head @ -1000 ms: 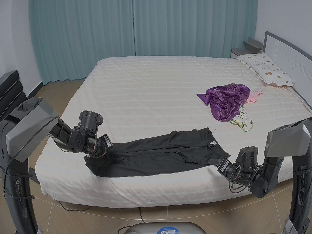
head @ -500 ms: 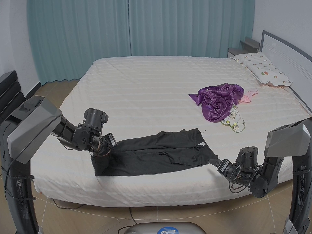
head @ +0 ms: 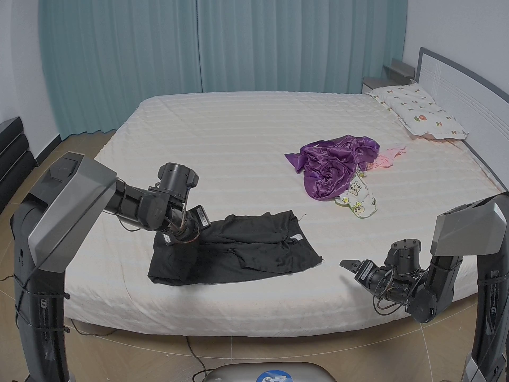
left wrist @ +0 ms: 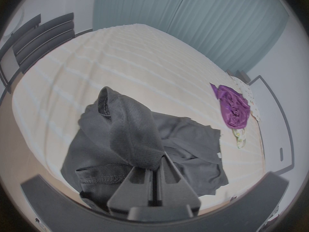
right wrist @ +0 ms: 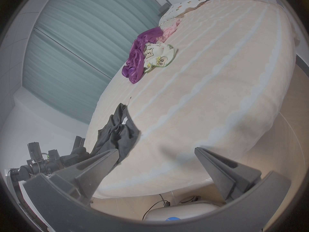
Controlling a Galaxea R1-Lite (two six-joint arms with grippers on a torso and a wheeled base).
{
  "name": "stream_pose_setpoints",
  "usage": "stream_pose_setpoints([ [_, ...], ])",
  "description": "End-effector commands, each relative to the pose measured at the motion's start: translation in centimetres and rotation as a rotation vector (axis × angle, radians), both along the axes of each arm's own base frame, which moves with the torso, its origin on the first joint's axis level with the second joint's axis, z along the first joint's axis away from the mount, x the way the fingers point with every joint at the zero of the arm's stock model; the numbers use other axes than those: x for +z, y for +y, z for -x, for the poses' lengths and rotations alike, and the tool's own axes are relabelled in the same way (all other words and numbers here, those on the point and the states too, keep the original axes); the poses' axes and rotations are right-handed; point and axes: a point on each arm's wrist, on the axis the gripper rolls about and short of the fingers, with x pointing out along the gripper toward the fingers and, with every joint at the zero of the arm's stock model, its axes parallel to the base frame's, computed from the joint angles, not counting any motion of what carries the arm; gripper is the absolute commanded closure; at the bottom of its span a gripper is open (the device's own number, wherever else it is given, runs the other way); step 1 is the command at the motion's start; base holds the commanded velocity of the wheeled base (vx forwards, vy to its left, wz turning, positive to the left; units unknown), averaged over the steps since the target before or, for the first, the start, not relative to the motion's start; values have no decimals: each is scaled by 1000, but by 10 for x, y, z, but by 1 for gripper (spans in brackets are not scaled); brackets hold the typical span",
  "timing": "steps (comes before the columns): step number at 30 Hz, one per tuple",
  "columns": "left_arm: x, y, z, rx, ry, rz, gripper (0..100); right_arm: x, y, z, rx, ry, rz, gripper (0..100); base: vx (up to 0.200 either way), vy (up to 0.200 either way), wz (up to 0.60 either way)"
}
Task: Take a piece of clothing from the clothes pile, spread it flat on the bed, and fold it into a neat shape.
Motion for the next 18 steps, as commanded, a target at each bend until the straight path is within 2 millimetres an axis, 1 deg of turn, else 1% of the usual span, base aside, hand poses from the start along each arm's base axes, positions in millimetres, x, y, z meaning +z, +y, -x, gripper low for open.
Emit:
stream_pose_setpoints([
  [1, -14, -23, -12, -14, 22, 12, 100, -1, 0, 0, 1, 2, 1, 0, 0, -200, 0],
  [4, -16, -30, -18, 2, 29, 36, 100, -1, 0, 0, 1, 2, 1, 0, 0, -200, 0],
  [10, -16, -33, -27, 28, 11, 68, 100, -1, 1, 0, 2, 4, 0, 0, 0, -200, 0],
  [13, -22, -35, -31, 43, 15, 81, 100, -2, 2, 1, 6, 5, 1, 0, 0, -200, 0],
  [18, -25, -37, -37, 77, 7, 115, 100, -2, 2, 1, 7, 5, 1, 0, 0, 0, 0],
])
